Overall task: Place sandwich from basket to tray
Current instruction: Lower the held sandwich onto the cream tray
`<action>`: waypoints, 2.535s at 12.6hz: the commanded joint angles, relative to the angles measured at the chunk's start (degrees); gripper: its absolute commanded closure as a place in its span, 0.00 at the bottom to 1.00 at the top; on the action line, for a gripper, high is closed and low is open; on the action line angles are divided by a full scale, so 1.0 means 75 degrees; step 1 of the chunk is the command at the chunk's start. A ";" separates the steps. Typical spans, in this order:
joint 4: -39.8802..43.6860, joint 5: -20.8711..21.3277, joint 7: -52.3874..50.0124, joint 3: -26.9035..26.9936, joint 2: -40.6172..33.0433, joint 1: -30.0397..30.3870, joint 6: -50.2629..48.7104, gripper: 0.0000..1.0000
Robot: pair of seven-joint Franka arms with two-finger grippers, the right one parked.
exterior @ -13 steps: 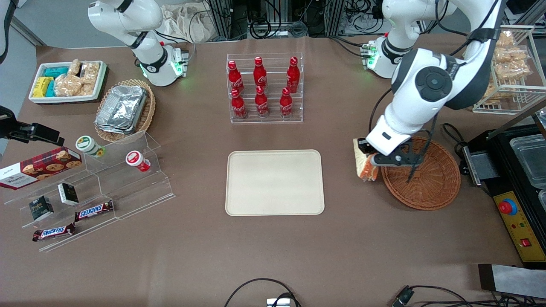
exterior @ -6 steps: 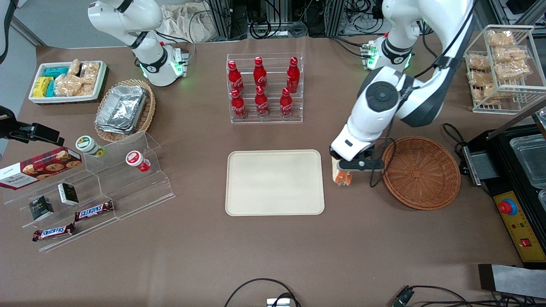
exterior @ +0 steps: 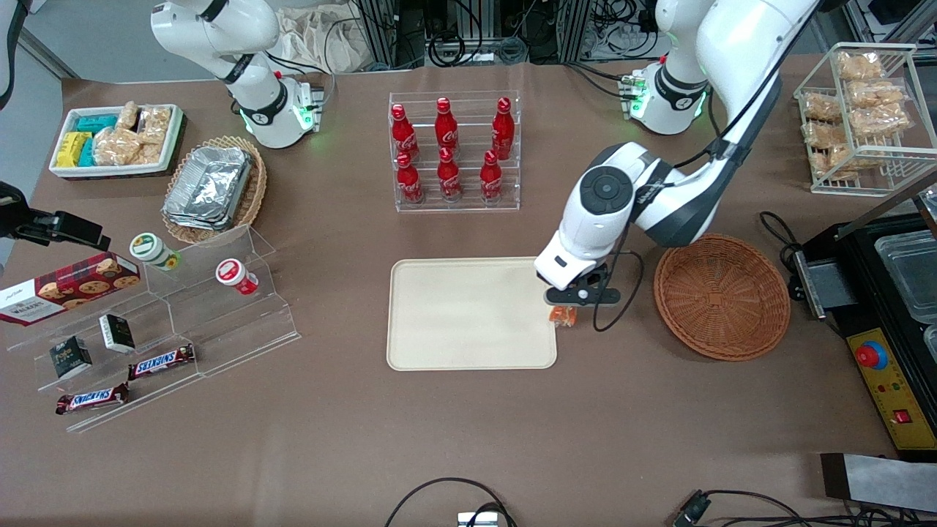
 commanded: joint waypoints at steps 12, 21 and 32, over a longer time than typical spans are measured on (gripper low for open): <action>0.1317 0.0981 -0.0824 -0.0019 0.1837 -0.0628 -0.0021 0.98; 0.1552 0.1004 -0.0859 -0.0019 0.2118 -0.0862 0.0025 0.97; 0.1529 0.1554 -0.1350 -0.0008 0.2340 -0.0956 0.0190 0.88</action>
